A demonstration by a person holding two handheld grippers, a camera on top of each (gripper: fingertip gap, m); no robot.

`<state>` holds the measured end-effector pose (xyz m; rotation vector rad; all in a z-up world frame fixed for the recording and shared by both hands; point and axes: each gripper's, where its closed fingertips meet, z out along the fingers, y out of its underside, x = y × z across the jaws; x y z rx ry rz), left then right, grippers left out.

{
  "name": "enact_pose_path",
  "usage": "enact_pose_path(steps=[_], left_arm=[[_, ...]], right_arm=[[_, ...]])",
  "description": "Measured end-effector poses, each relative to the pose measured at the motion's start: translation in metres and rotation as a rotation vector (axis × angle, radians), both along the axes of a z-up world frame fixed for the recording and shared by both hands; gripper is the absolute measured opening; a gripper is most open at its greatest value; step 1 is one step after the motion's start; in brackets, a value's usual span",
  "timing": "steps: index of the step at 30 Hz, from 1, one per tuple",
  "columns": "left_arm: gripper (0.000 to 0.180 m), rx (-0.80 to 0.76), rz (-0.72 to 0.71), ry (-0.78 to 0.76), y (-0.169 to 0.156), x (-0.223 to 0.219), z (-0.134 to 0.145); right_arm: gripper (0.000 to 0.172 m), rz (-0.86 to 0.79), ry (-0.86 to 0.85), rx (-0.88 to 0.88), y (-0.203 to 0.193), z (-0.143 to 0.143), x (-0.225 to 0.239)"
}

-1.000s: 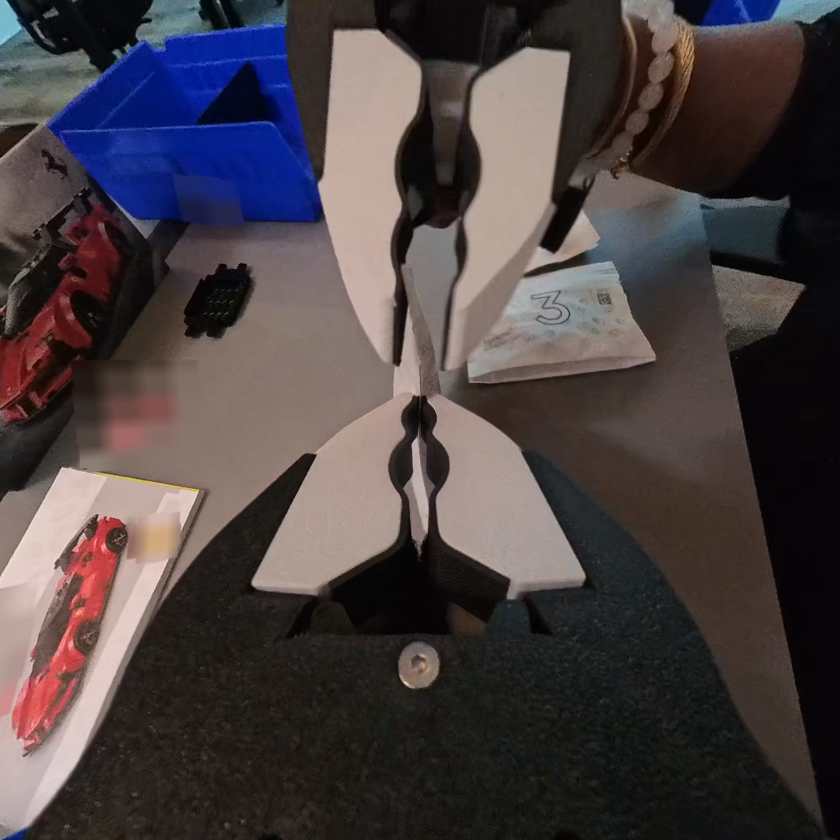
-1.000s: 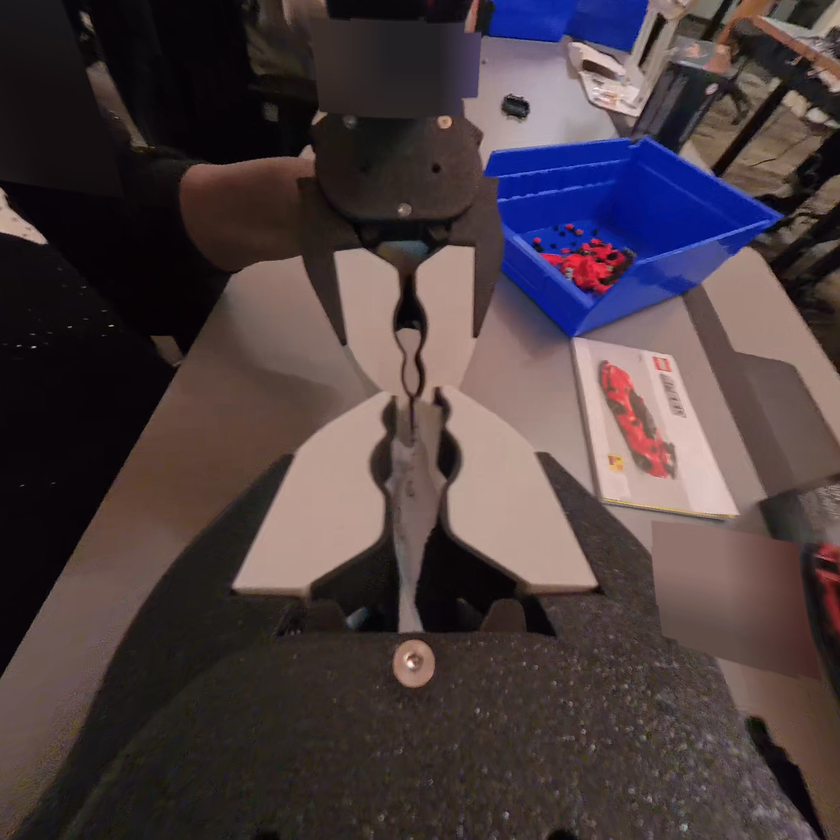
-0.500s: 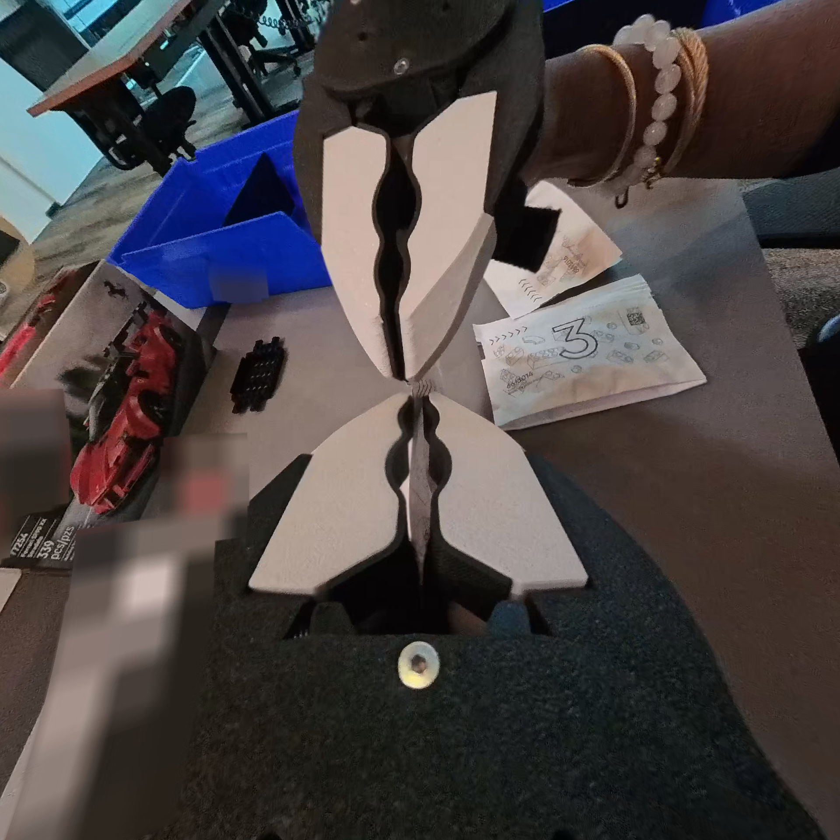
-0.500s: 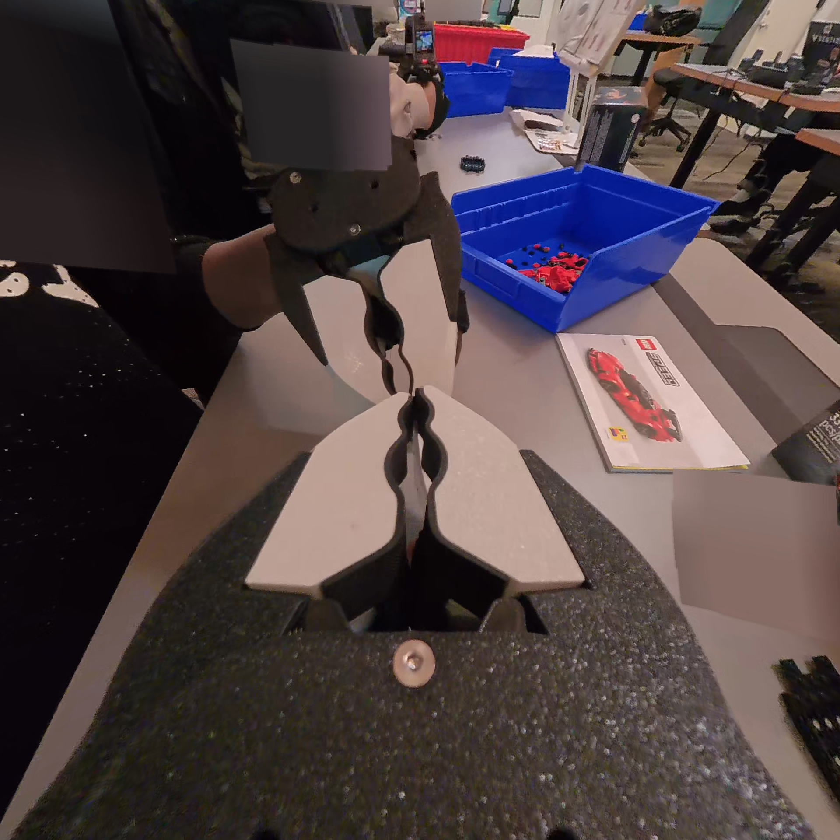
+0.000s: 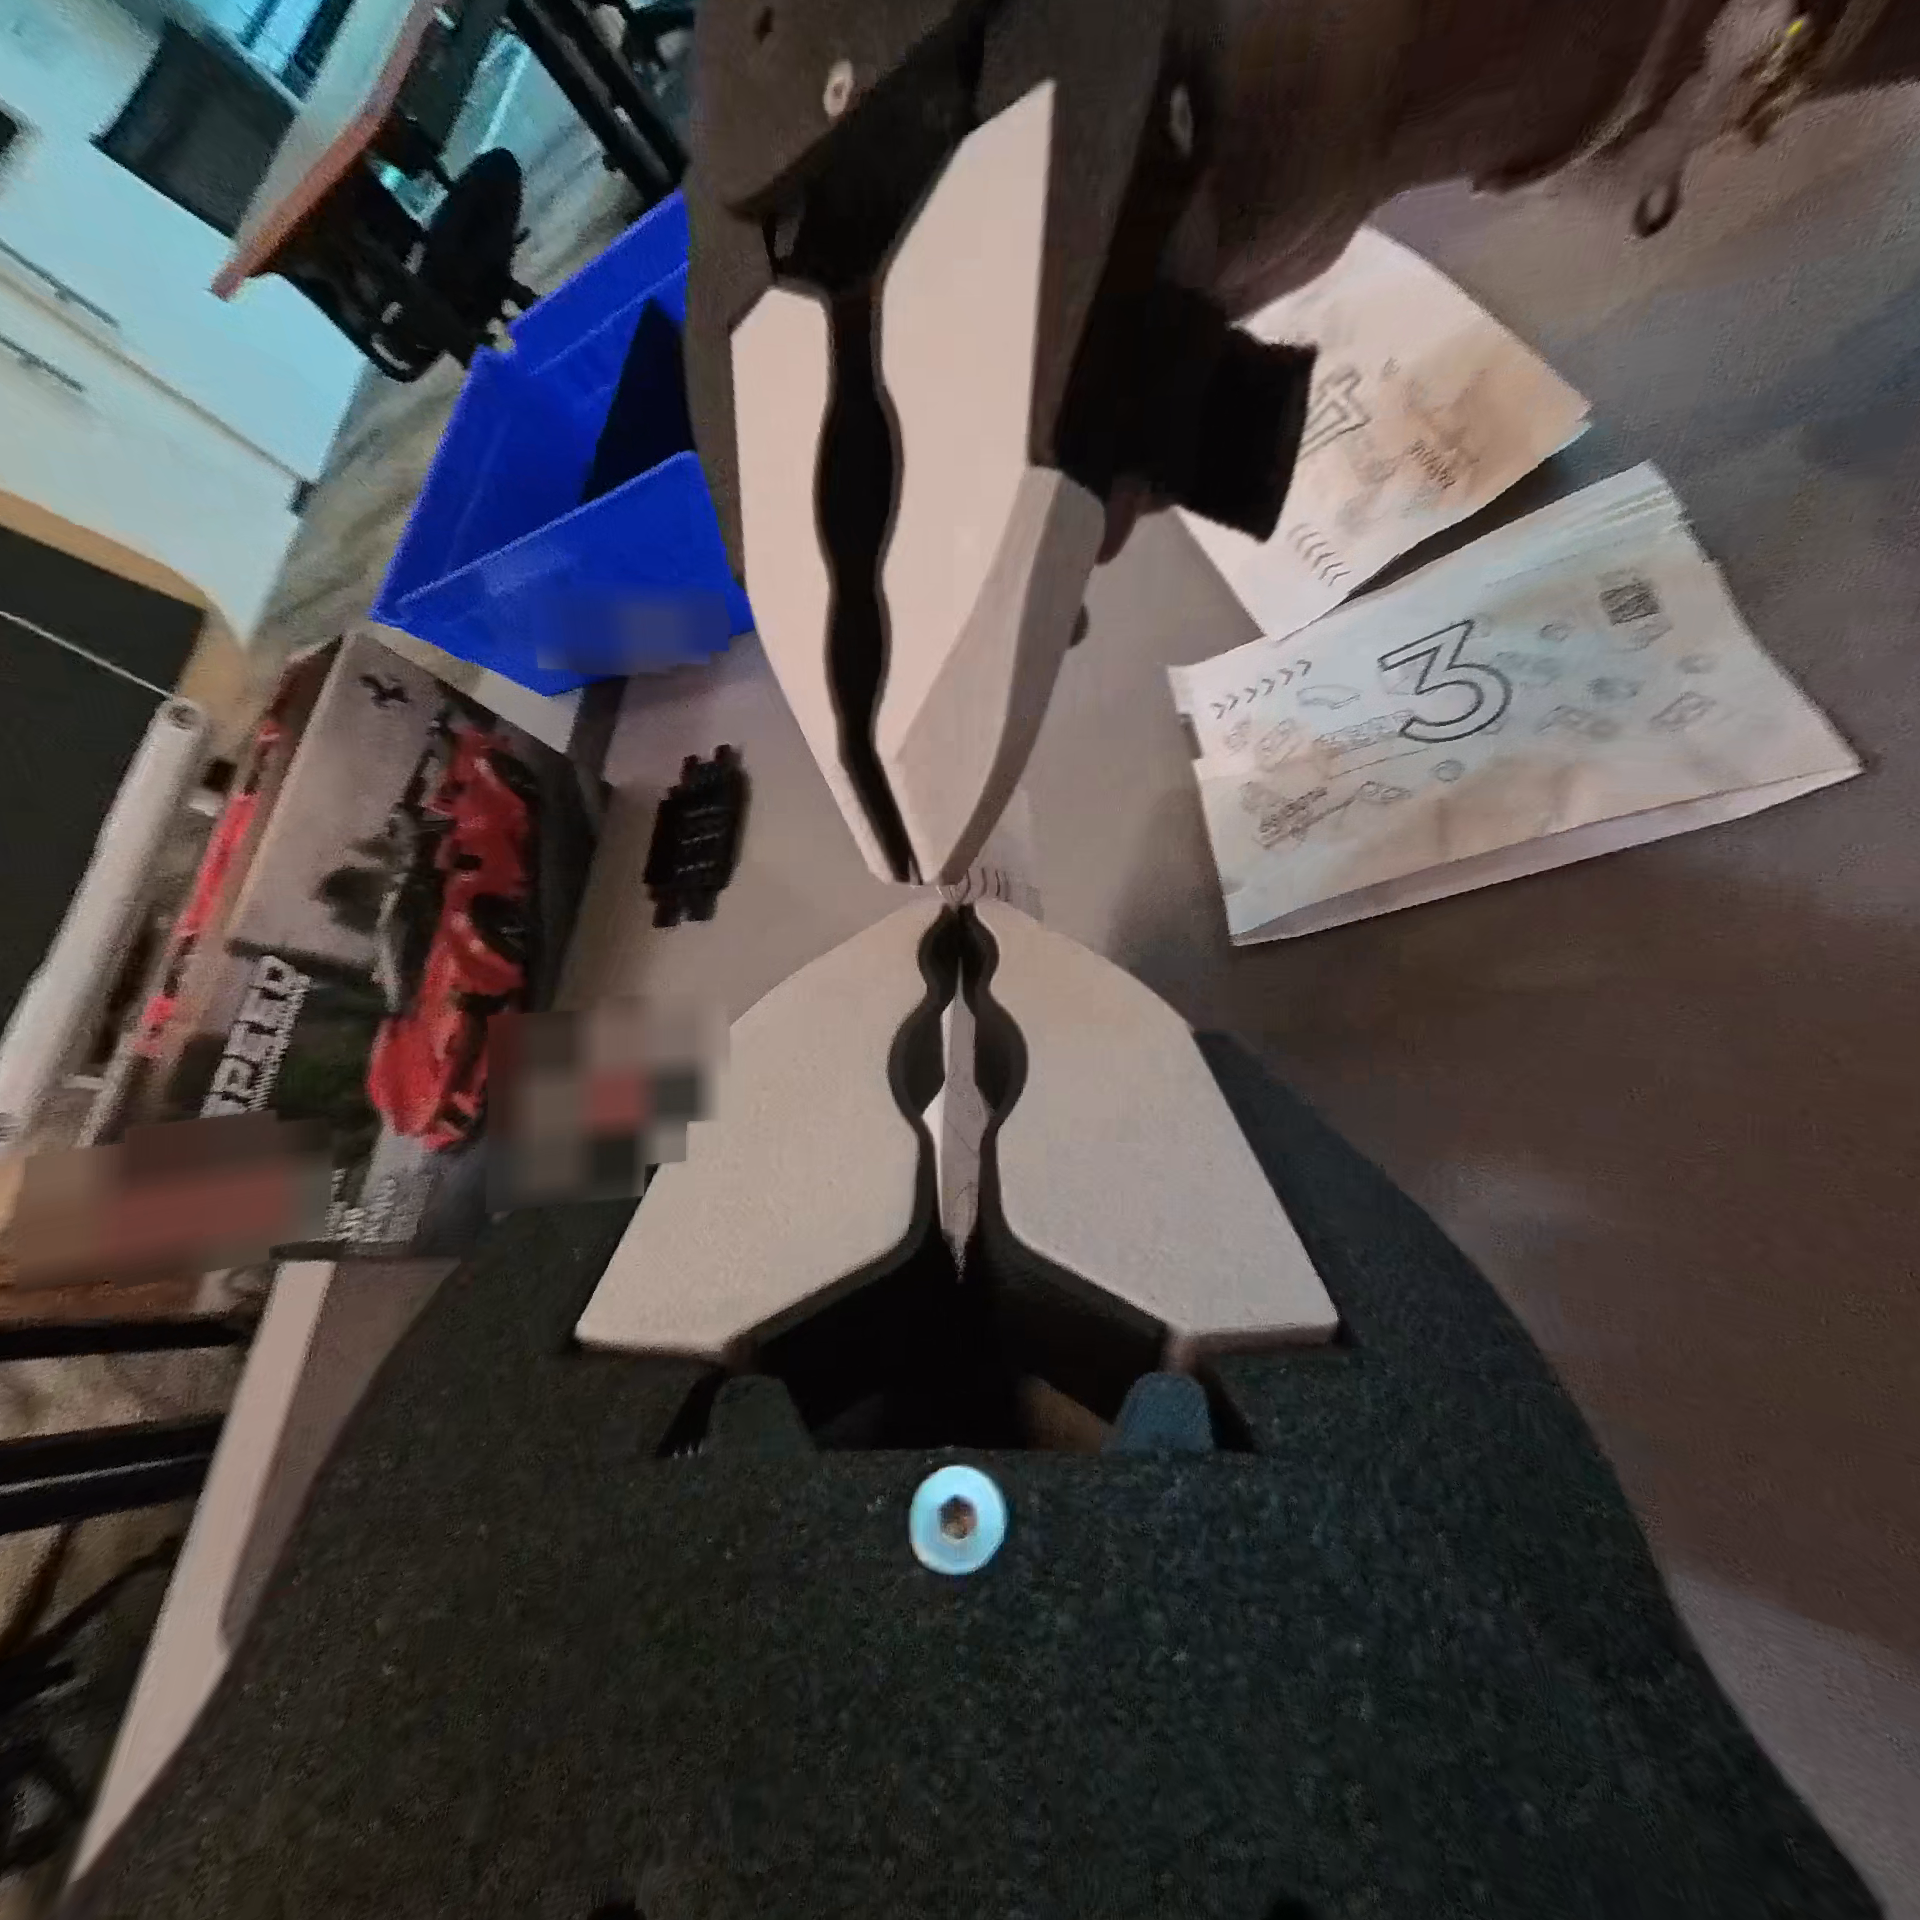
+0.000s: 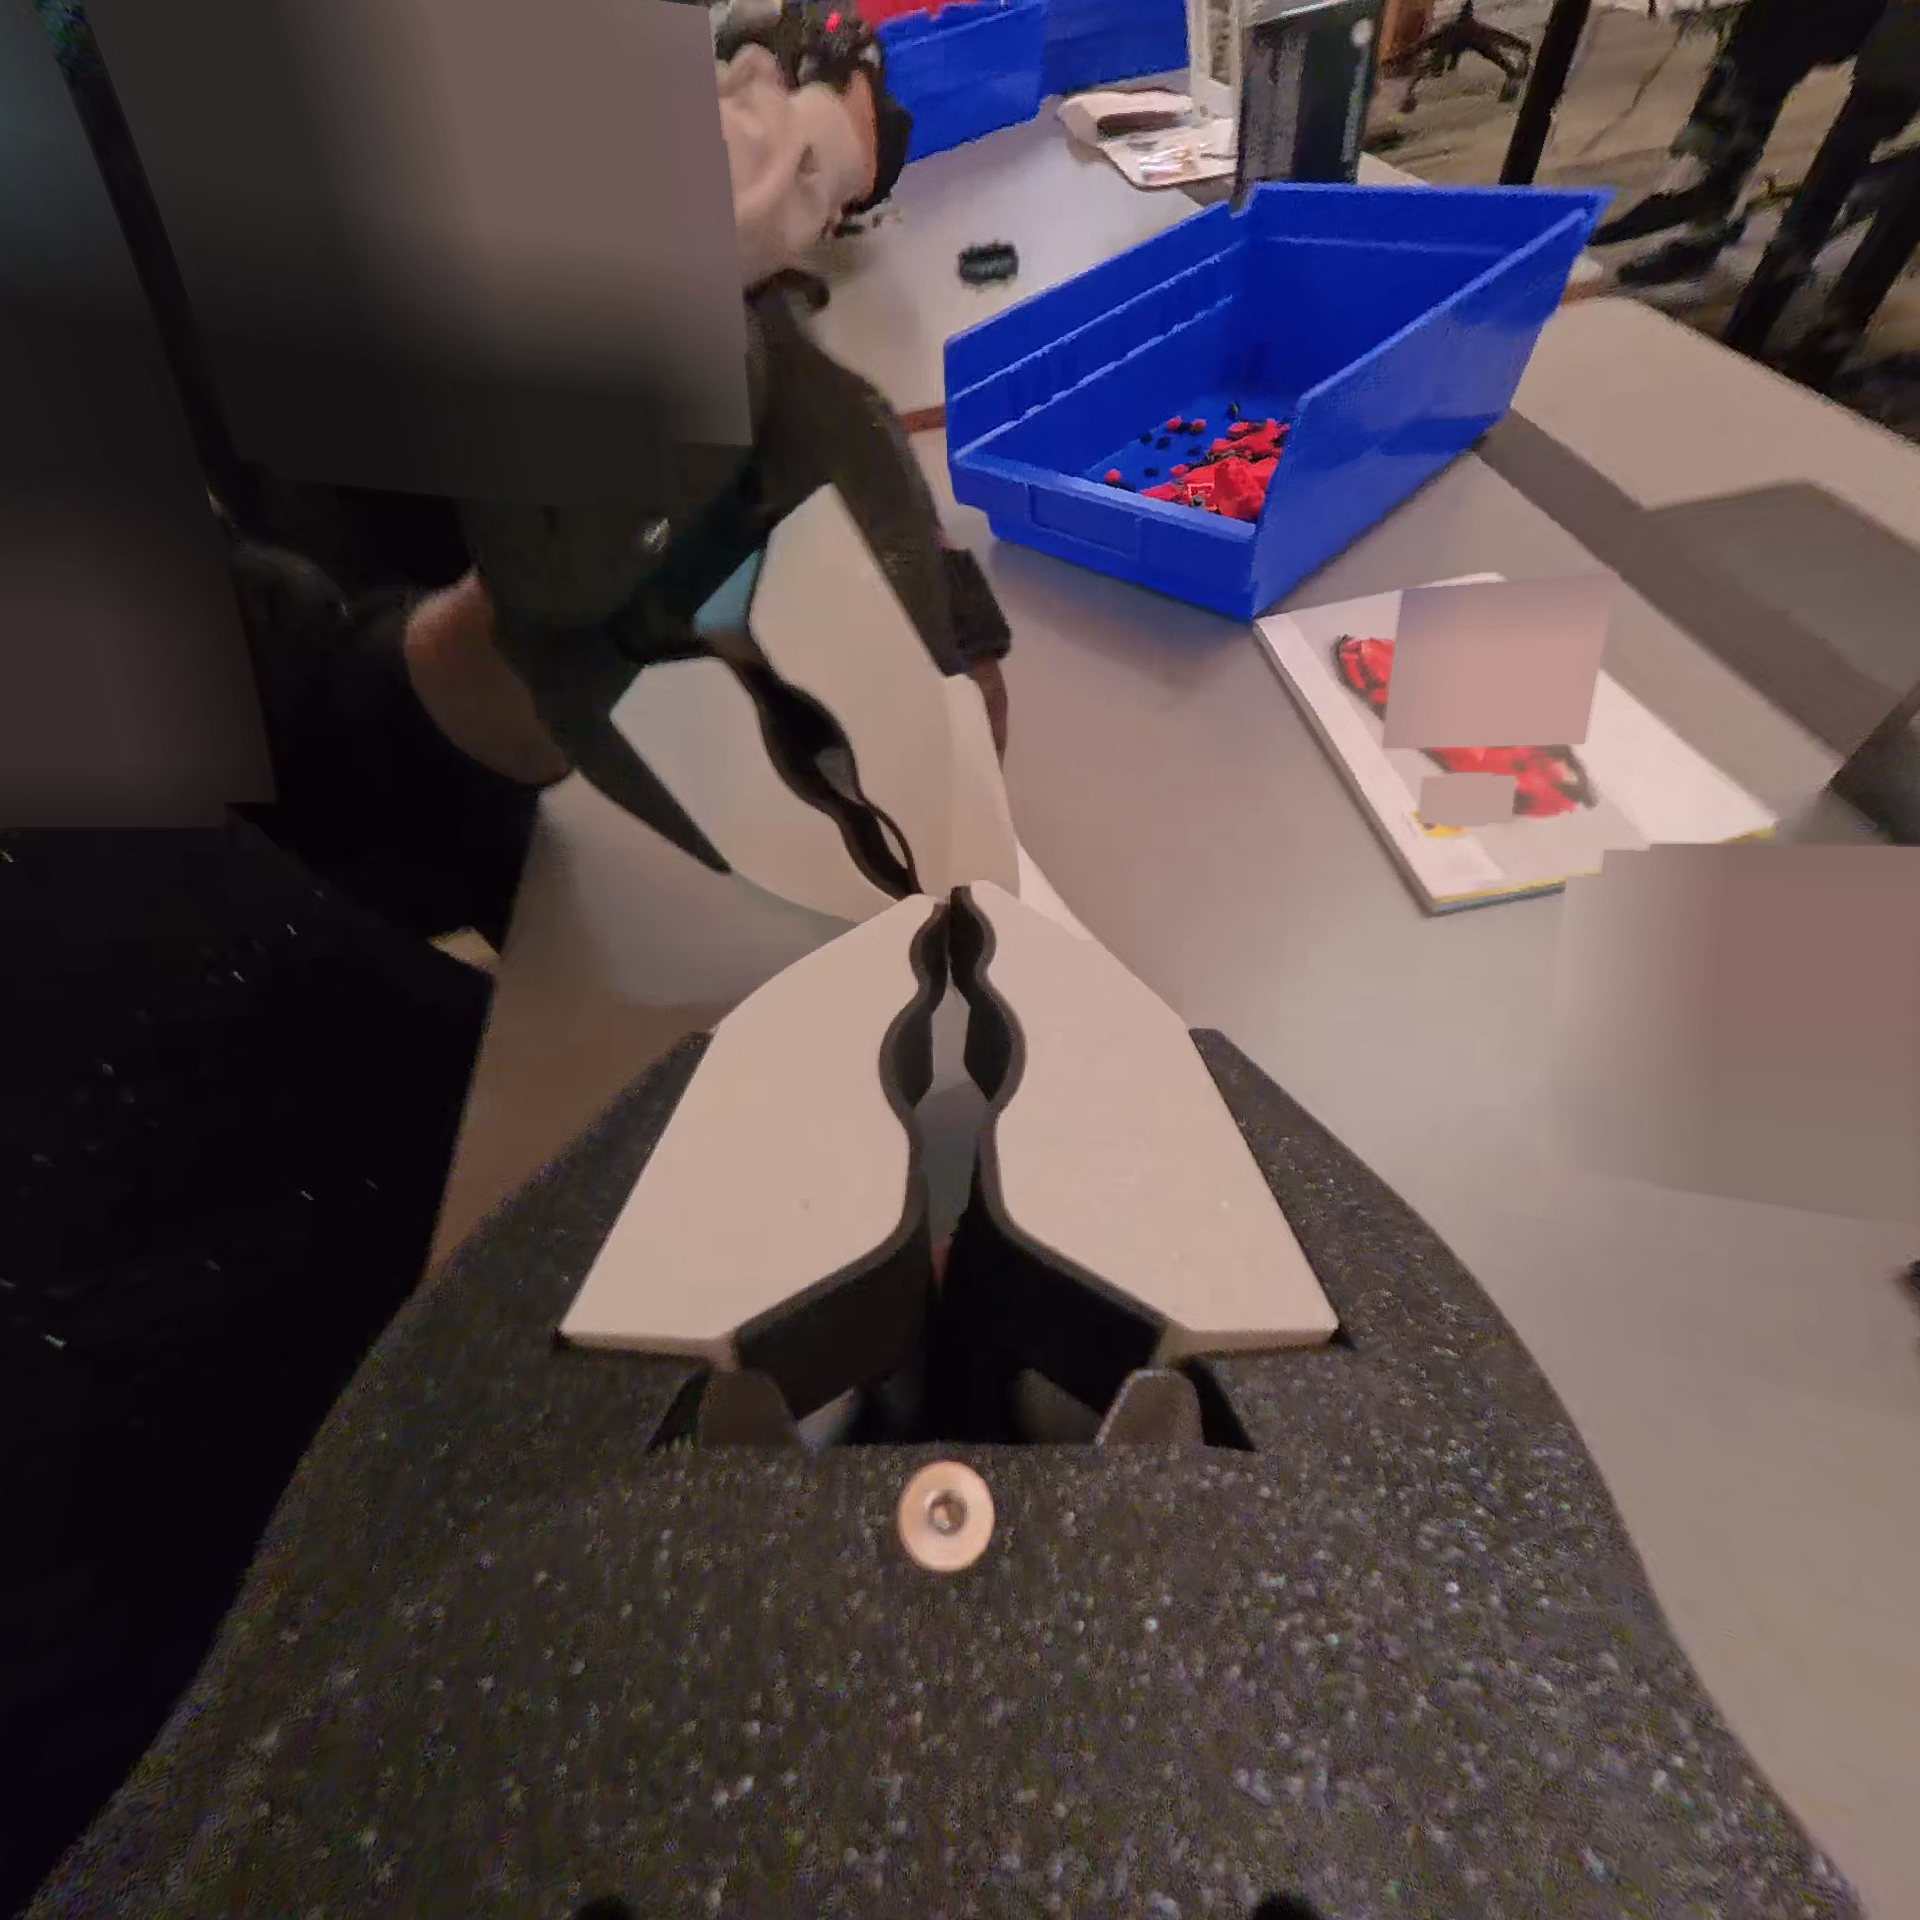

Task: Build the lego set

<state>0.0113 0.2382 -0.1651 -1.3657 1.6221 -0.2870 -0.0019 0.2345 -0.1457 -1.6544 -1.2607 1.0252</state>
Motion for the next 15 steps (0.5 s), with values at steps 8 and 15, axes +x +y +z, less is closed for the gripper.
enact_pose_path(steps=[8,15], left_arm=[[0.0,0.289,0.075,0.111,-0.001,0.003,-0.021],[0.0,0.392,0.02,0.202,-0.026,0.015,-0.05]], right_arm=[[0.0,-0.115,0.086,-0.255,-0.003,-0.023,0.006],[0.0,-0.209,0.08,-0.314,-0.011,-0.058,0.023]])
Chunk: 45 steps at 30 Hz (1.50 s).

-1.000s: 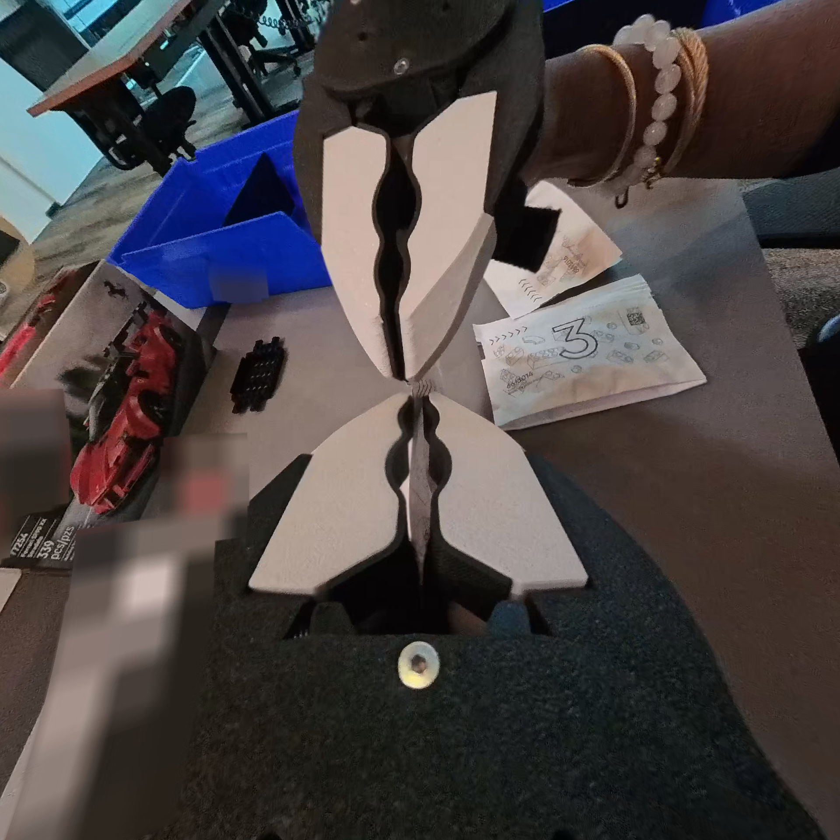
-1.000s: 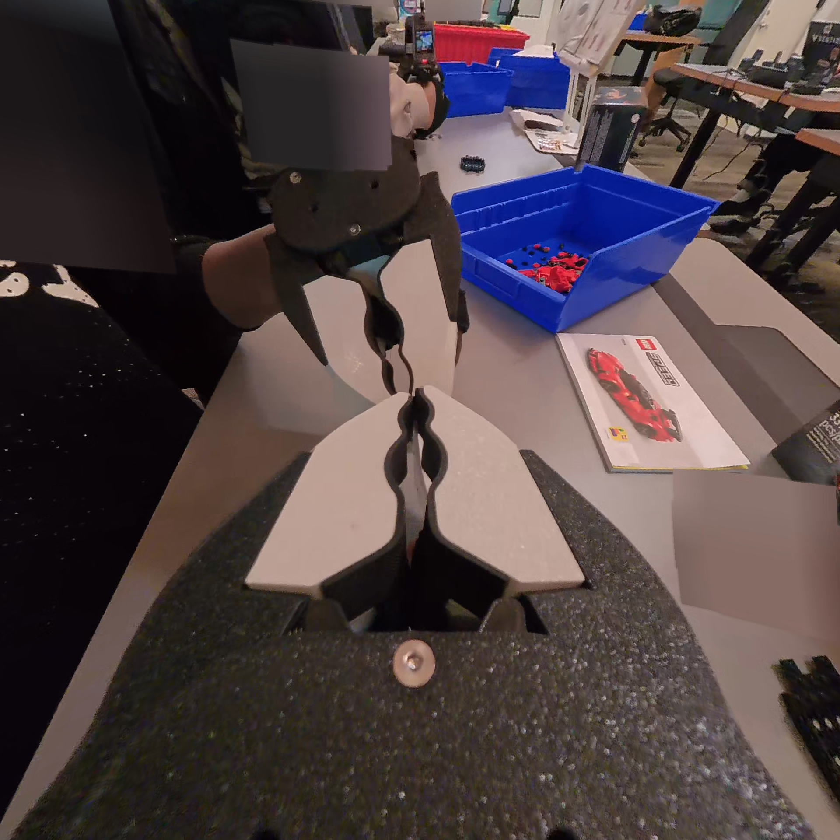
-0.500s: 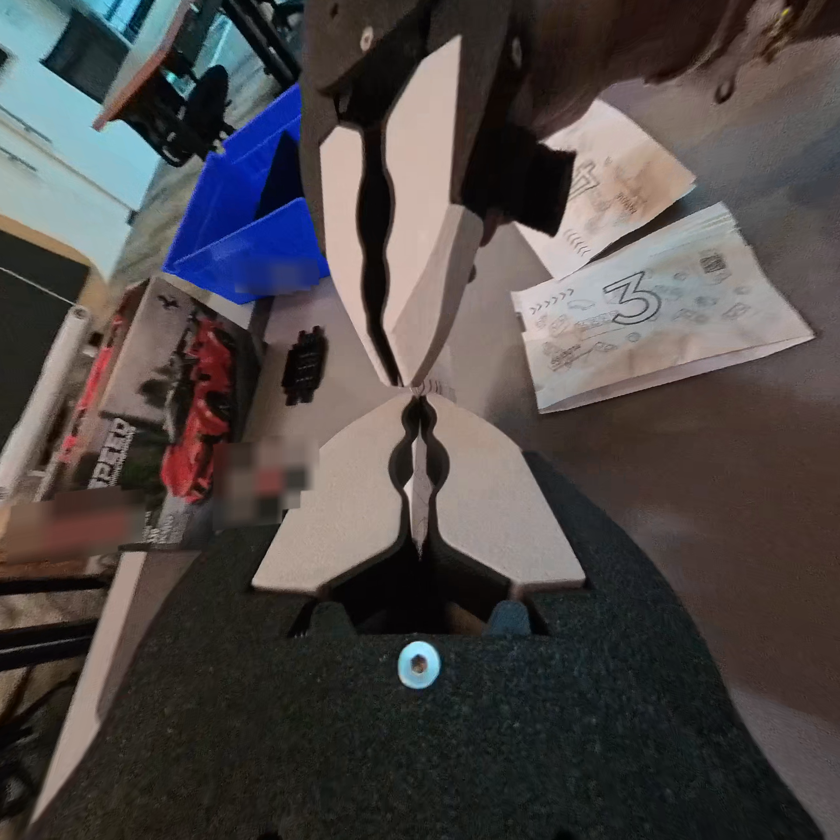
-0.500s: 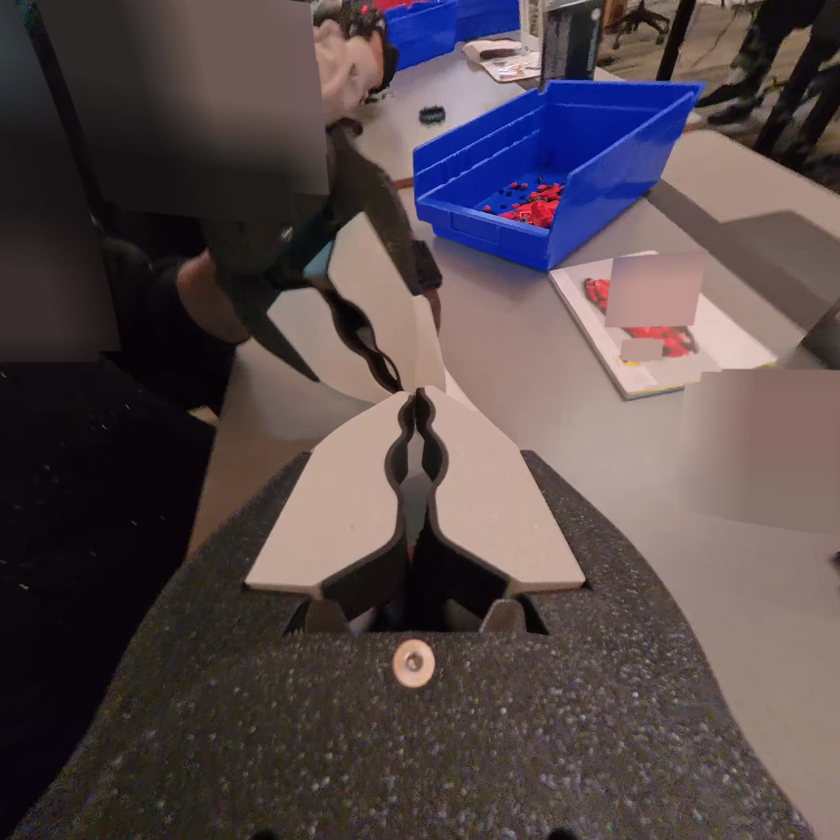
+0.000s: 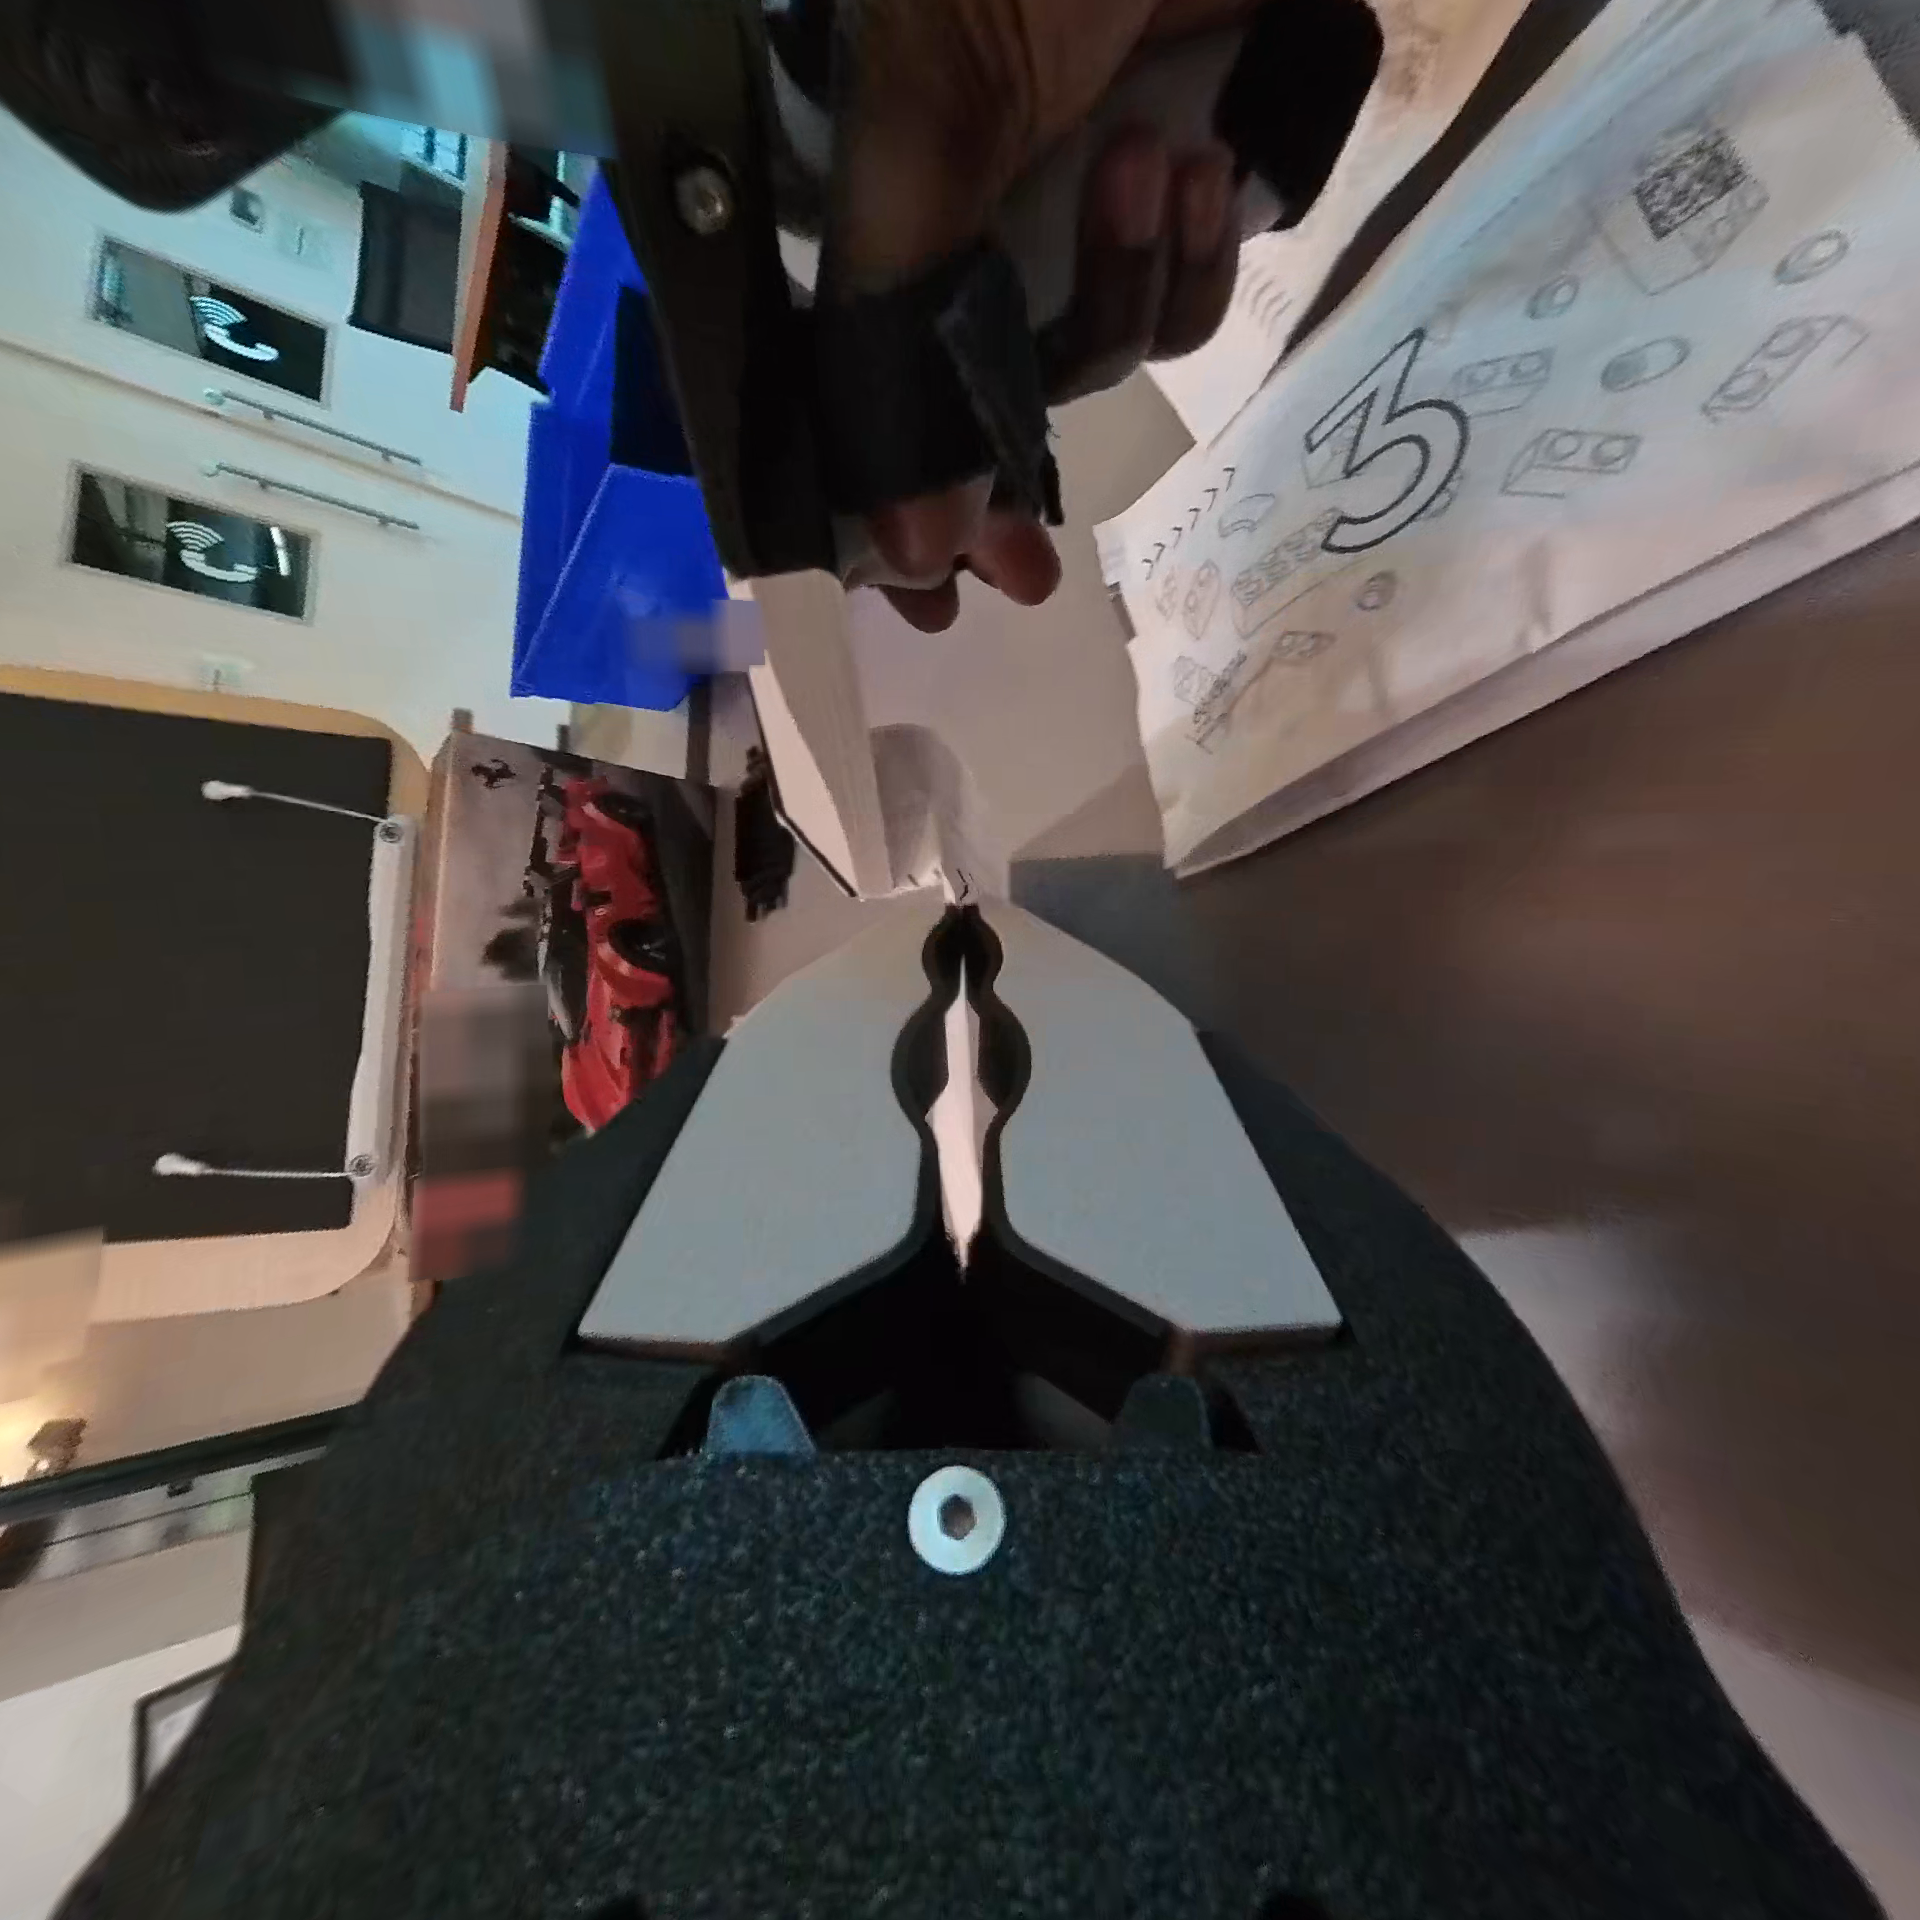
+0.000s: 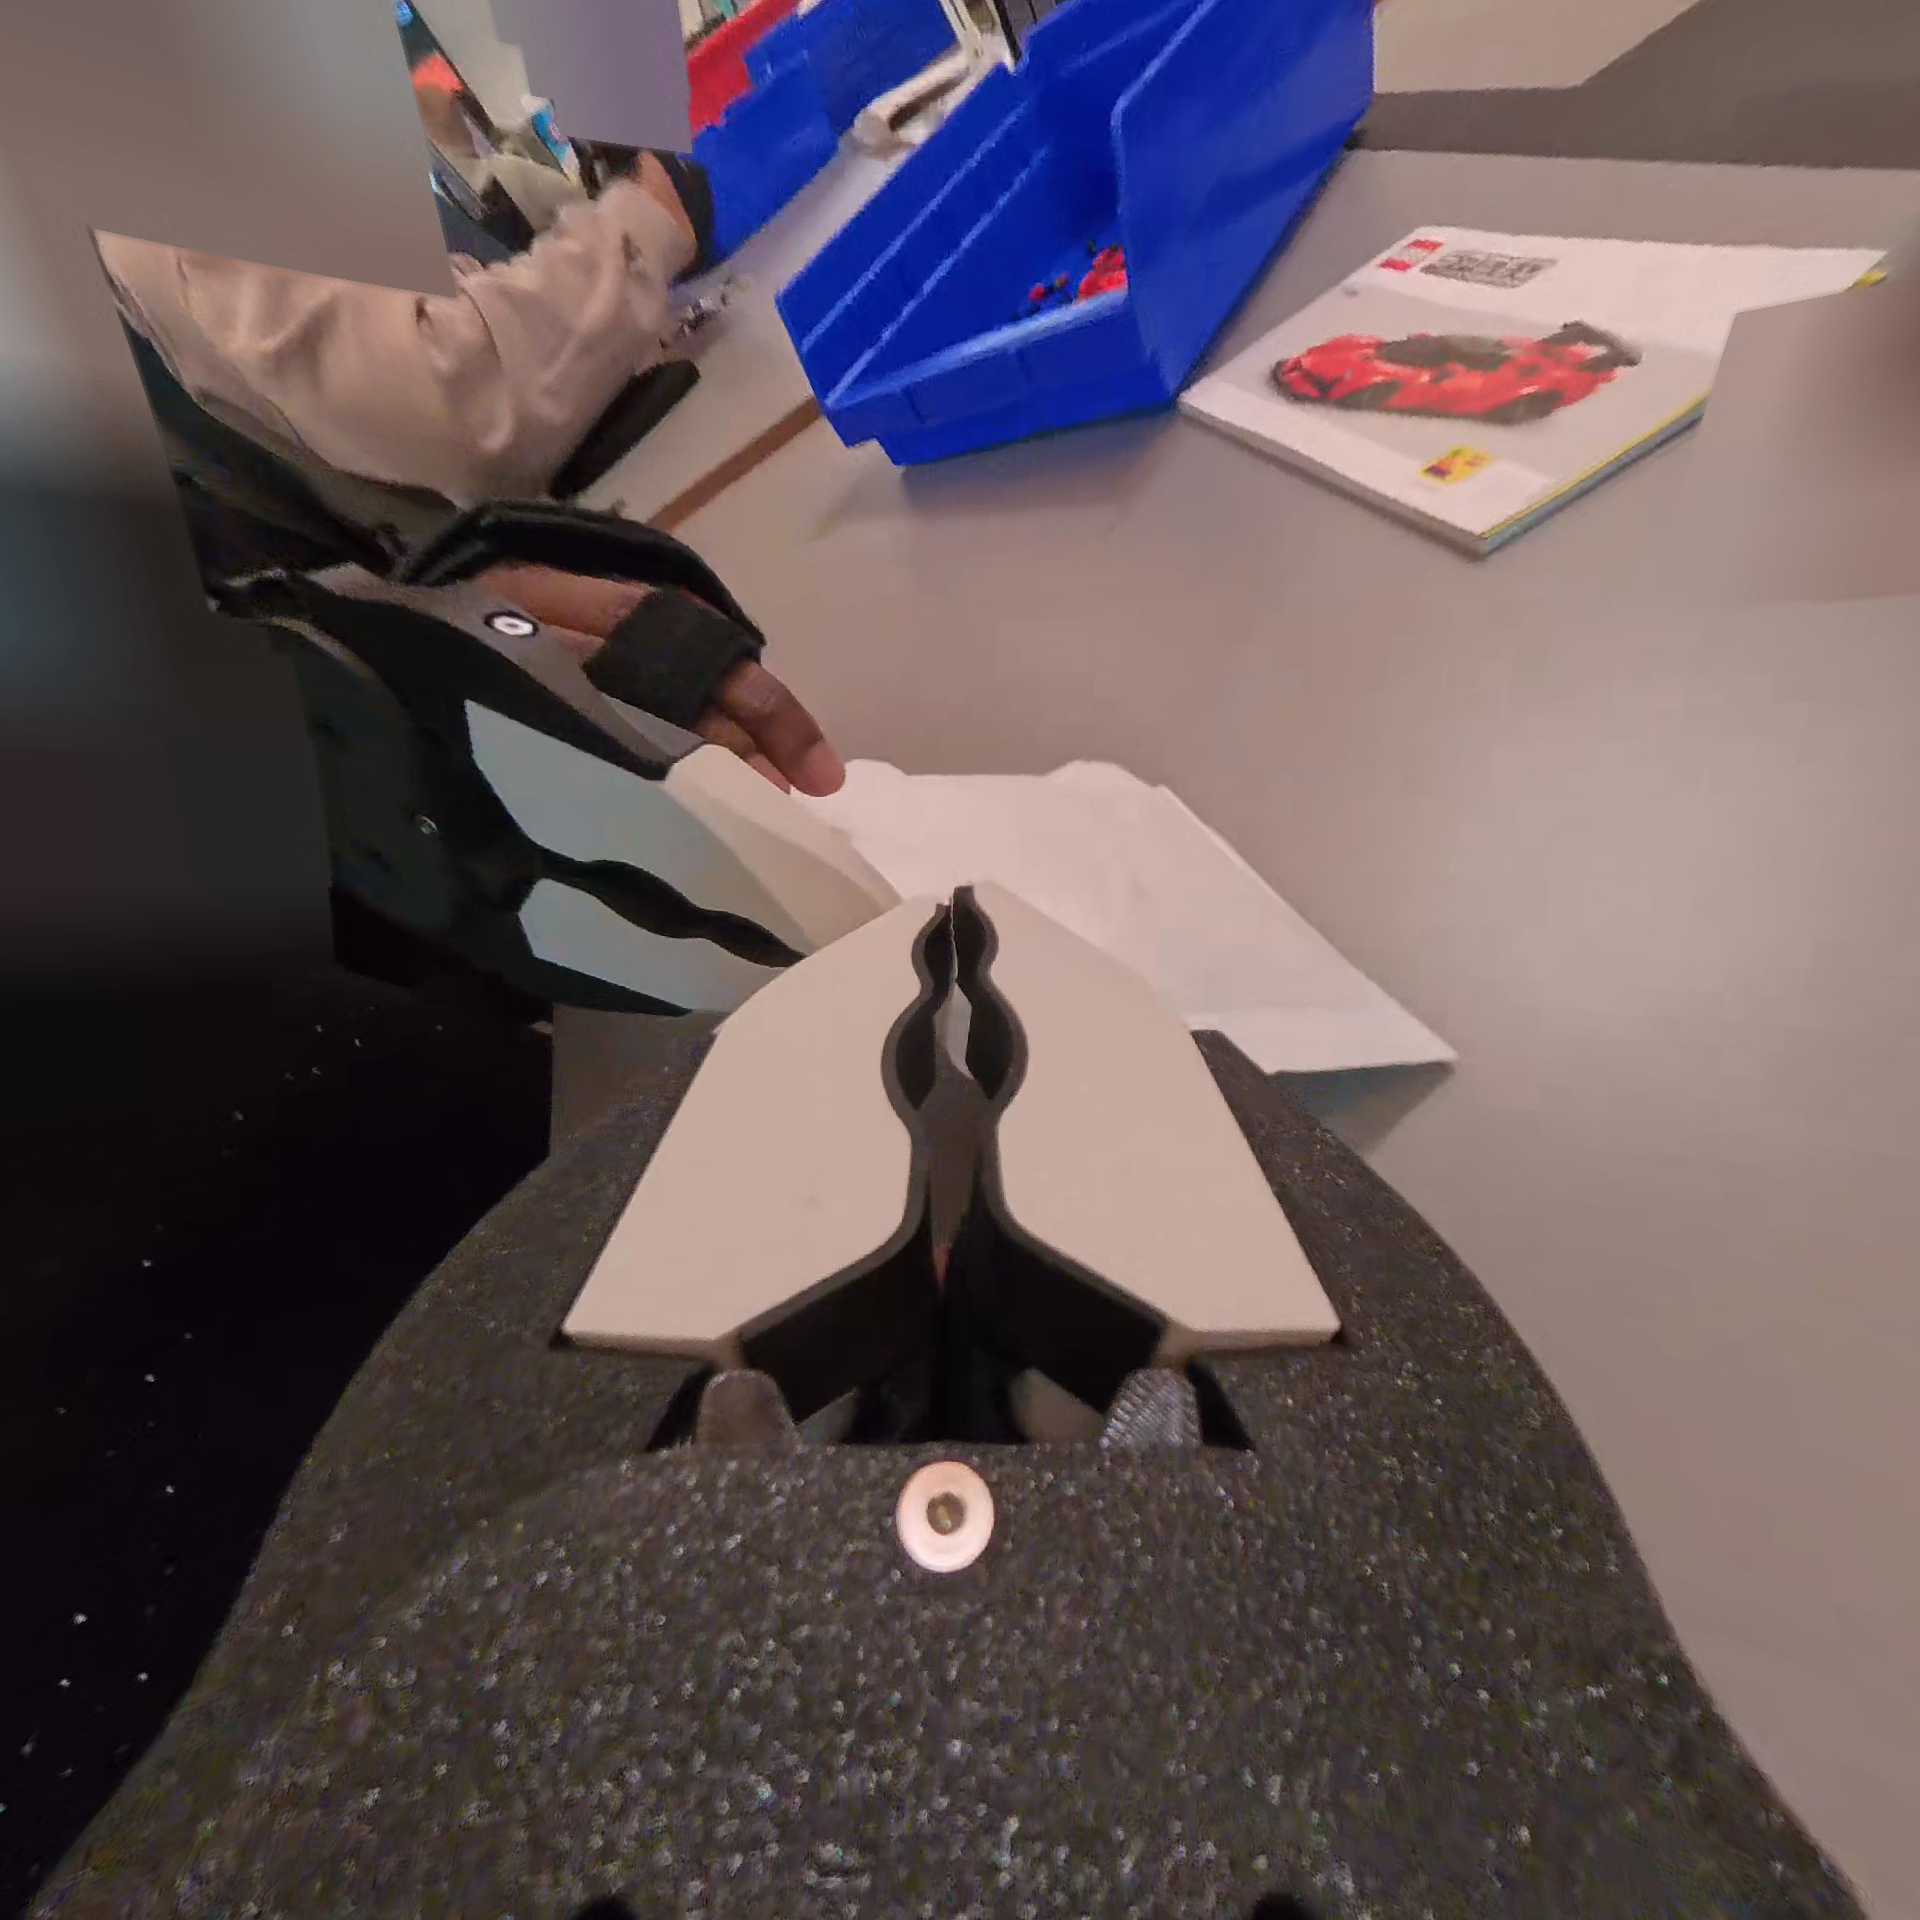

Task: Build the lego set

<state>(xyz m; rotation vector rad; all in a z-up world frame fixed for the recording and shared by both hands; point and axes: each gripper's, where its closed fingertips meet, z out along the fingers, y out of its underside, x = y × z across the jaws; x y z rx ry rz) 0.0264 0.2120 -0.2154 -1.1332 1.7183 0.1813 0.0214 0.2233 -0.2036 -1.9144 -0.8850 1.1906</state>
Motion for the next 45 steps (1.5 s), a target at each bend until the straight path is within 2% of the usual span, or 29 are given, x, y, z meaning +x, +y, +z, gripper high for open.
enact_pose_path(steps=[3,9,24,29,31,34,42,45], left_arm=[[0.0,0.011,-0.024,0.034,-0.005,0.001,-0.012],[0.0,-0.018,-0.008,0.052,-0.009,-0.002,-0.021],[0.0,-0.078,0.034,0.045,-0.015,-0.003,-0.031],[0.0,-0.121,0.018,0.068,-0.022,-0.002,-0.039],[0.0,-0.088,0.025,0.05,-0.022,-0.001,-0.036],[0.0,-0.126,0.029,0.065,-0.023,-0.003,-0.04],[0.0,-0.14,0.047,0.066,-0.027,-0.005,-0.044],[0.0,-0.209,0.033,0.05,-0.031,-0.005,-0.047]], right_arm=[[0.0,0.003,-0.062,-0.002,-0.004,-0.013,0.002],[0.0,0.01,-0.073,-0.033,-0.002,-0.025,-0.001],[0.0,0.017,0.004,-0.054,-0.005,-0.032,-0.001],[0.0,-0.036,-0.027,-0.051,0.004,-0.039,0.005],[0.0,-0.025,0.0,-0.058,0.005,-0.036,0.008],[0.0,-0.007,-0.047,-0.064,0.005,-0.042,0.007],[0.0,-0.025,-0.03,-0.065,0.017,-0.044,0.013],[0.0,0.085,-0.005,-0.013,0.001,-0.036,0.006]])
